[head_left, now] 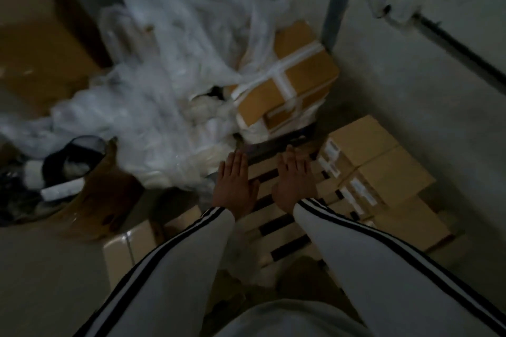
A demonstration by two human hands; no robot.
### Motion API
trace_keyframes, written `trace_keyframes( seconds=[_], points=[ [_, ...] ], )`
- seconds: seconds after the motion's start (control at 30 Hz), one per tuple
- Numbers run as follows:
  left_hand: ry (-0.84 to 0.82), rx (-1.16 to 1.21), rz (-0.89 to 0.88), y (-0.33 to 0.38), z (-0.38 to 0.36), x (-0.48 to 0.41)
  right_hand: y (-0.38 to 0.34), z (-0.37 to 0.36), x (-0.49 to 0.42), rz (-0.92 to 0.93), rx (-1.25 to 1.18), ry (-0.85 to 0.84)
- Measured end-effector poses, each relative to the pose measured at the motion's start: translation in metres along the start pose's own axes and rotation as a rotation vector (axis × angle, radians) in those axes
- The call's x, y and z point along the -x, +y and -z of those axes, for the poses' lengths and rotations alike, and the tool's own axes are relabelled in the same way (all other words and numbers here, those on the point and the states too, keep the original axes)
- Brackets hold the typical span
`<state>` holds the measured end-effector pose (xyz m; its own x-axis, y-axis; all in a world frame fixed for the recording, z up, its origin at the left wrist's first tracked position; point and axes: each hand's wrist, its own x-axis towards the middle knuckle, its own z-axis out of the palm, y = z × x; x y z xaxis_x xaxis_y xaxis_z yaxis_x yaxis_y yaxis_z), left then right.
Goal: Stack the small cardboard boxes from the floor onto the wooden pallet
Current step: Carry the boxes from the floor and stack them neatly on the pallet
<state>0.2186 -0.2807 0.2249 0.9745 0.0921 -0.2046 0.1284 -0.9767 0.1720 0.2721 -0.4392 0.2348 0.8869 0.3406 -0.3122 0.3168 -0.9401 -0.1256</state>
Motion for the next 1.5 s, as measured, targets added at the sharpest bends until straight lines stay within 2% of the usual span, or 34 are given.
trace_keyframes(
  seconds=[0.13,0.33,0.57,0.73,1.03,1.3,1.5],
  points=[
    [-0.027,0.029,0.099,-0.092,-0.032,0.050,-0.096,-0.061,-0.001,0.087,0.064,-0.056],
    [-0.106,0.070,0.262,-0.242,-0.098,0.117,-0.238,-0.162,0.004,0.127,0.037,-0.123],
    [-0.133,0.152,0.390,-0.339,-0.121,0.169,-0.341,-0.196,0.011,0.221,0.063,-0.241],
    [-0.144,0.209,0.489,-0.371,-0.141,0.184,-0.378,-0.217,0.004,0.356,0.196,-0.282],
    [-0.182,0.348,0.777,-0.425,-0.195,0.182,-0.414,-0.273,-0.037,0.511,0.216,-0.376],
    [-0.200,0.441,0.936,-0.502,-0.289,0.179,-0.458,-0.375,-0.078,0.499,0.160,-0.426],
    [-0.301,0.528,1.056,-0.546,-0.388,0.200,-0.469,-0.475,-0.086,0.410,0.171,-0.533]
  ],
)
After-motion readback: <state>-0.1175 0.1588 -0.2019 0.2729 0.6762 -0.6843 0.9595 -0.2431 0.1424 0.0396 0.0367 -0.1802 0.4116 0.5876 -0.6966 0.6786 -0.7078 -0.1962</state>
